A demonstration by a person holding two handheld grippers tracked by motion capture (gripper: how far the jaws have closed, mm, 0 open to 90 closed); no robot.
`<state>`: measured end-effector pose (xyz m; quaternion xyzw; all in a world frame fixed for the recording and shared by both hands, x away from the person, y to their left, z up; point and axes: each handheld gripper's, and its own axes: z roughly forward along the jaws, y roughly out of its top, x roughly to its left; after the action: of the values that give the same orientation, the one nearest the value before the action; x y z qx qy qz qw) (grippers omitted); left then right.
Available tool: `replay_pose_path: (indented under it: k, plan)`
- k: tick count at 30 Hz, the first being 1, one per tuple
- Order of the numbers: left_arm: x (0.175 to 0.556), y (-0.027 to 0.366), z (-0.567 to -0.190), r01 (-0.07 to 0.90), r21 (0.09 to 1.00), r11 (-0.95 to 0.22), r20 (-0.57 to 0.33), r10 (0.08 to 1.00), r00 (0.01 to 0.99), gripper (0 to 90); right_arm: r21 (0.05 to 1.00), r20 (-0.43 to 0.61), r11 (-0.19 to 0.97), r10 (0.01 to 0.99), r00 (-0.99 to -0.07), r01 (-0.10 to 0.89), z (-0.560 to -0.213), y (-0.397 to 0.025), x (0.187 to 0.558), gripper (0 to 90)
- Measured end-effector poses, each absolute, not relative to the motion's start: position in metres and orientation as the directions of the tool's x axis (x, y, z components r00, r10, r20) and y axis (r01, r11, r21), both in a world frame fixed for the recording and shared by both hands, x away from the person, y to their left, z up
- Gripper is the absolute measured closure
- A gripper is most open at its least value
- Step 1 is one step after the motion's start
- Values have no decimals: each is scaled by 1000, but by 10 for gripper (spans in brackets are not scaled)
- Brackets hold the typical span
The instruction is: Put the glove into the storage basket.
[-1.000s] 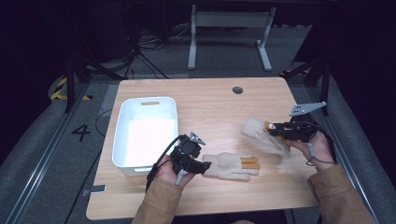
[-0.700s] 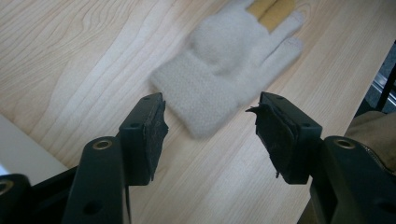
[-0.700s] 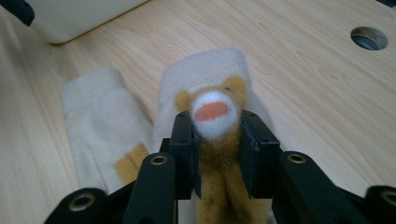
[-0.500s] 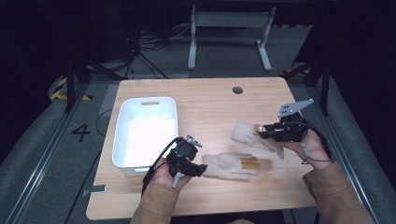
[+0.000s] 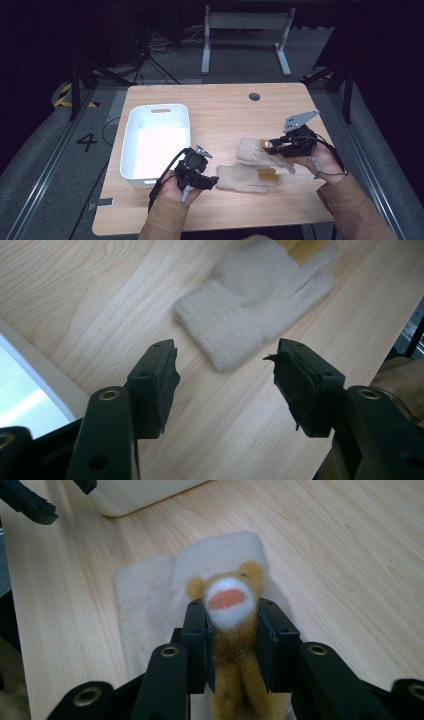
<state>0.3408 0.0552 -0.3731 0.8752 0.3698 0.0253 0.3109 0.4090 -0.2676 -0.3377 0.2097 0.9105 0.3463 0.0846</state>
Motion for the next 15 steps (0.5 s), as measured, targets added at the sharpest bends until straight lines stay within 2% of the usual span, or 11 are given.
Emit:
replay_pose_path:
  k: [15]
  plan:
    - [342, 55, -373, 631, 563, -534, -180, 666, 724, 427, 691, -2, 677, 355, -935, 255, -349, -233, 394, 691]
